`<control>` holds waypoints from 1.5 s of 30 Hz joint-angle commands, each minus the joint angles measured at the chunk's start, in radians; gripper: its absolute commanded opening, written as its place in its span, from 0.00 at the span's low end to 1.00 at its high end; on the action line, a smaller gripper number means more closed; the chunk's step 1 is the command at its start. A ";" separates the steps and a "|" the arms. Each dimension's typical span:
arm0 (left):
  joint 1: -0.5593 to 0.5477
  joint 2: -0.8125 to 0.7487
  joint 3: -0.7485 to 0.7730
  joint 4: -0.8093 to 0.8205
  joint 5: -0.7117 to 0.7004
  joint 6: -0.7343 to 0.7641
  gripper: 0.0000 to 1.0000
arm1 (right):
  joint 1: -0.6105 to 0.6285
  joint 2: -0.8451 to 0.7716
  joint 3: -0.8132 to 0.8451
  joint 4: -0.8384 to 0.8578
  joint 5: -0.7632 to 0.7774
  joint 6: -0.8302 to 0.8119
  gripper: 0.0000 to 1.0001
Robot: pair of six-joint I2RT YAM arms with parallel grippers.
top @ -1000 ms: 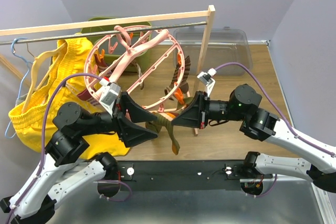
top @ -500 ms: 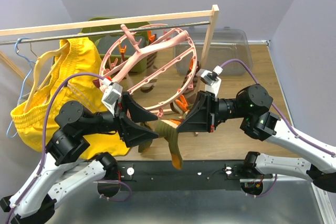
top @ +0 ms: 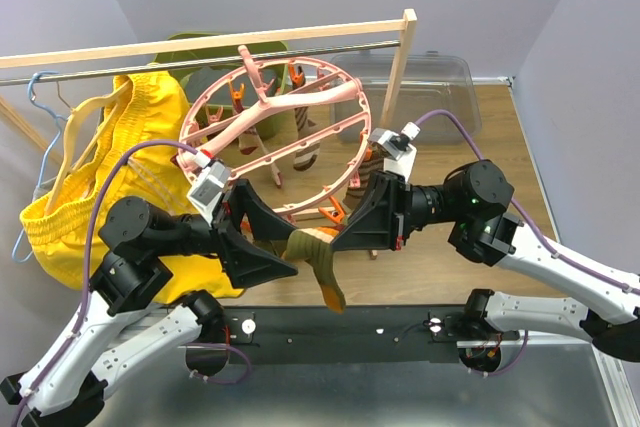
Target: Remove the socks clipped to the hanger
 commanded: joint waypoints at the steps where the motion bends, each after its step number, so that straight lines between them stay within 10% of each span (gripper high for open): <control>1: -0.002 0.013 0.002 0.052 0.066 -0.030 0.77 | 0.013 -0.001 -0.006 0.092 0.041 0.019 0.01; 3: -0.002 0.025 0.008 0.059 0.073 -0.027 0.61 | 0.016 0.002 -0.012 0.121 0.050 0.028 0.01; 5: -0.002 0.032 0.005 0.050 0.081 -0.023 0.21 | 0.021 -0.003 -0.007 0.074 0.059 0.013 0.02; 7: -0.002 0.035 -0.006 0.023 0.086 -0.003 0.05 | 0.021 -0.028 0.008 -0.016 0.093 -0.049 0.22; 13: -0.002 0.027 0.010 -0.174 0.058 0.146 0.00 | 0.022 -0.111 0.043 -0.506 0.318 -0.232 0.57; 19: -0.002 0.002 -0.024 -0.169 0.093 0.134 0.00 | 0.021 -0.248 0.034 -0.764 0.697 -0.260 0.63; 45: -0.002 0.004 -0.070 -0.169 0.198 0.088 0.00 | 0.021 0.004 0.093 -0.381 0.541 -0.654 0.68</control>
